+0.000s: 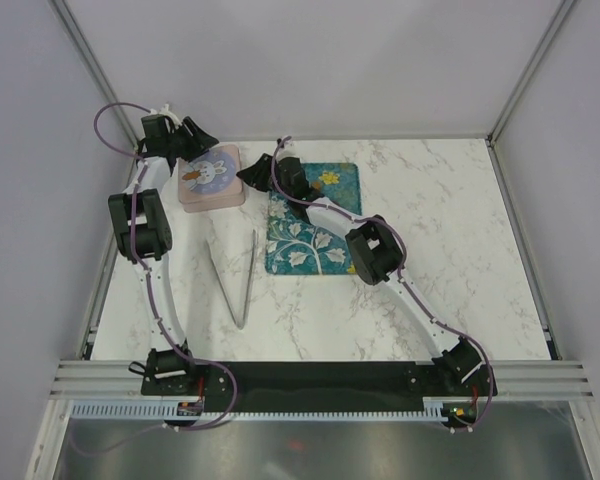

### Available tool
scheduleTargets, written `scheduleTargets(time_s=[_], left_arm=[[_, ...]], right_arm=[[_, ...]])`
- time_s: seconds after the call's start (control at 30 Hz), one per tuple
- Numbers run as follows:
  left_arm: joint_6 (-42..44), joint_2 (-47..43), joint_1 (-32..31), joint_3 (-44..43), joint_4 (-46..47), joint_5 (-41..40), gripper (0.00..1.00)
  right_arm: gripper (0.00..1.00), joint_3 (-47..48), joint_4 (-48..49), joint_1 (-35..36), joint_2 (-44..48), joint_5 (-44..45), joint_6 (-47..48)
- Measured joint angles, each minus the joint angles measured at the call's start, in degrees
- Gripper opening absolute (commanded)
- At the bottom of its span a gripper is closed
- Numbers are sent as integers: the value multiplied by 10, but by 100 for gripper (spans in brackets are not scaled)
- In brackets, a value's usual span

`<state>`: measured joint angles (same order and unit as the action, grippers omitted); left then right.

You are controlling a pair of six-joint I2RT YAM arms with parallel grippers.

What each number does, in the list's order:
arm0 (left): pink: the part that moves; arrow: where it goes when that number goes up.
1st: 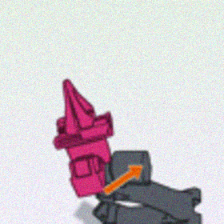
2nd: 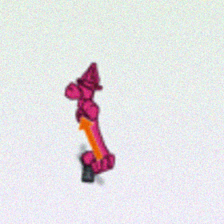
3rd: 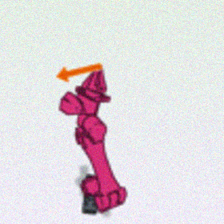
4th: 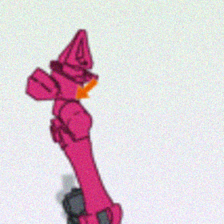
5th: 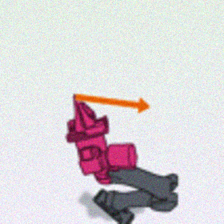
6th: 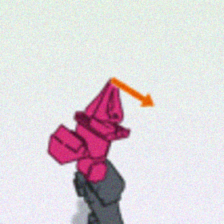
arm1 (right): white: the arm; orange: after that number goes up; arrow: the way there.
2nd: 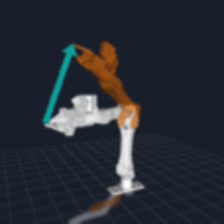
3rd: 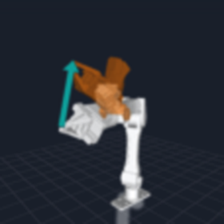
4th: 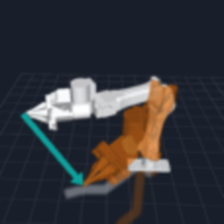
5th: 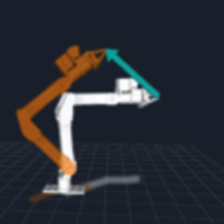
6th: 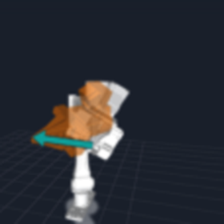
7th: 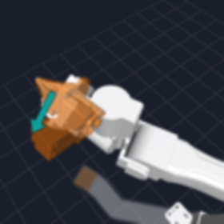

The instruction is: Pack the chocolate

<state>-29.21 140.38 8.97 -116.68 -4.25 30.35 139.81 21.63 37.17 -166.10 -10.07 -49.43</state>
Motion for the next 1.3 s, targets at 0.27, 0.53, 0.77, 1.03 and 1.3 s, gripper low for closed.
scheduleTargets(time_s=[0.27, 0.53, 0.77, 1.03, 1.3], left_arm=[[0, -3, 0, 13, 14, 26, 60], [-7, -24, -6, 33, -14, 45, 44], [-28, -31, -25, 33, -38, 44, 2], [-53, -16, -34, -3, -61, 26, 2], [-56, 73, -43, -126, -123, -5, 2]], right_arm=[[29, -7, 9, 5, 1, 12, -22], [27, -26, 21, 10, 7, 32, -56], [26, -46, 38, 14, 13, 46, -80], [25, -59, 53, 15, 16, 46, -94], [25, -62, 49, 16, 16, 48, -98]])
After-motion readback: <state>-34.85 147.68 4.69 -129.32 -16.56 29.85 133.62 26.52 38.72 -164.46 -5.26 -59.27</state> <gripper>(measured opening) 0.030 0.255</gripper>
